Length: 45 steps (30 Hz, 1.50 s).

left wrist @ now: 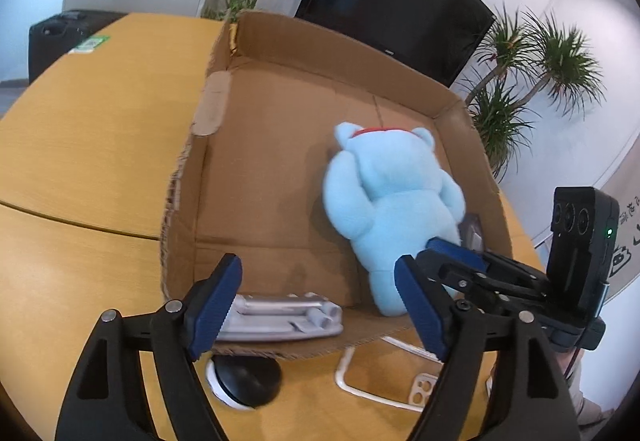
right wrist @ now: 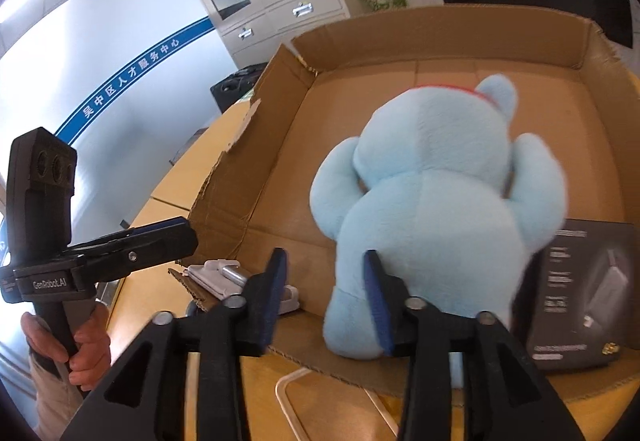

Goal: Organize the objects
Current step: 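Raise the right tool and move it to the white earbud case, then close the right tool fingers around the white earbud case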

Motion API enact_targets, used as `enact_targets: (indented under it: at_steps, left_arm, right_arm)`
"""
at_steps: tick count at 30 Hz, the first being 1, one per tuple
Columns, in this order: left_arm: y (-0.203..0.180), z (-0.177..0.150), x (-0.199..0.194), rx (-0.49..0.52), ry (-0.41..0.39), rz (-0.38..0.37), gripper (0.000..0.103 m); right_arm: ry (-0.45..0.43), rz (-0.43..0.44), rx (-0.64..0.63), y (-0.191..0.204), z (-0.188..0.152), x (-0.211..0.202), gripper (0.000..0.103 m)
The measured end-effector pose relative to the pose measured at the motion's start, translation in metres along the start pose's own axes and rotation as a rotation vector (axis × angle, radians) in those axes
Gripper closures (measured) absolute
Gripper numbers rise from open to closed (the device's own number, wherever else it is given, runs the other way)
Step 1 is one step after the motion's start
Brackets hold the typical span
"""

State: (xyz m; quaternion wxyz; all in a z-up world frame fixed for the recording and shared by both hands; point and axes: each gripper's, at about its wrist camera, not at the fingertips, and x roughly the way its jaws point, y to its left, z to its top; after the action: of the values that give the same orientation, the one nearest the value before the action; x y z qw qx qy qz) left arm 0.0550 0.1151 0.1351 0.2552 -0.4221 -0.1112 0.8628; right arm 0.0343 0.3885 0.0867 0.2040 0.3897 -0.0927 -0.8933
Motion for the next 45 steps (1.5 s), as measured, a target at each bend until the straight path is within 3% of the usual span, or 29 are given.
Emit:
enact_targets:
  at_steps: [2,5,7,11,16,22,27,32,36,41,45]
  left_arm:
    - [-0.010,-0.003,-0.004,0.004,-0.010,0.004,0.021]
    - [-0.030,-0.012,-0.008,0.017,-0.015,0.002,0.014]
    - [-0.045,-0.020,-0.007,0.031,-0.019,-0.011,0.002]
    - [-0.080,-0.041,-0.002,0.082,0.001,-0.055,0.001]
    - [-0.134,-0.070,0.003,0.172,0.026,-0.117,0.001]
    - [-0.200,-0.111,0.020,0.334,0.105,-0.161,0.001]
    - [-0.235,-0.148,0.040,0.422,0.176,-0.230,0.001]
    - [-0.257,-0.181,0.063,0.473,0.256,-0.269,0.001]
    - [-0.265,-0.191,0.079,0.483,0.304,-0.257,0.001]
    - [-0.272,-0.197,0.093,0.476,0.331,-0.247,0.001]
    - [-0.275,-0.202,0.100,0.451,0.362,-0.250,0.001]
  right_arm:
    - [-0.054,-0.038,-0.003,-0.001,-0.004,-0.020,0.023]
    - [-0.114,-0.083,-0.018,-0.004,-0.008,-0.051,0.014]
    - [-0.135,-0.088,-0.019,-0.009,-0.014,-0.074,0.014]
    - [-0.182,-0.114,0.001,-0.030,-0.028,-0.121,0.012]
    - [-0.242,-0.186,0.081,-0.084,-0.060,-0.187,0.010]
    - [-0.206,-0.244,0.163,-0.154,-0.119,-0.238,0.010]
    - [-0.132,-0.187,0.199,-0.180,-0.178,-0.238,0.010]
    - [-0.082,-0.110,0.157,-0.173,-0.222,-0.227,0.010]
    - [-0.114,-0.093,0.144,-0.166,-0.237,-0.228,0.010]
    - [-0.103,-0.145,0.049,-0.160,-0.249,-0.234,0.014]
    - [-0.107,-0.153,0.074,-0.170,-0.256,-0.239,0.015]
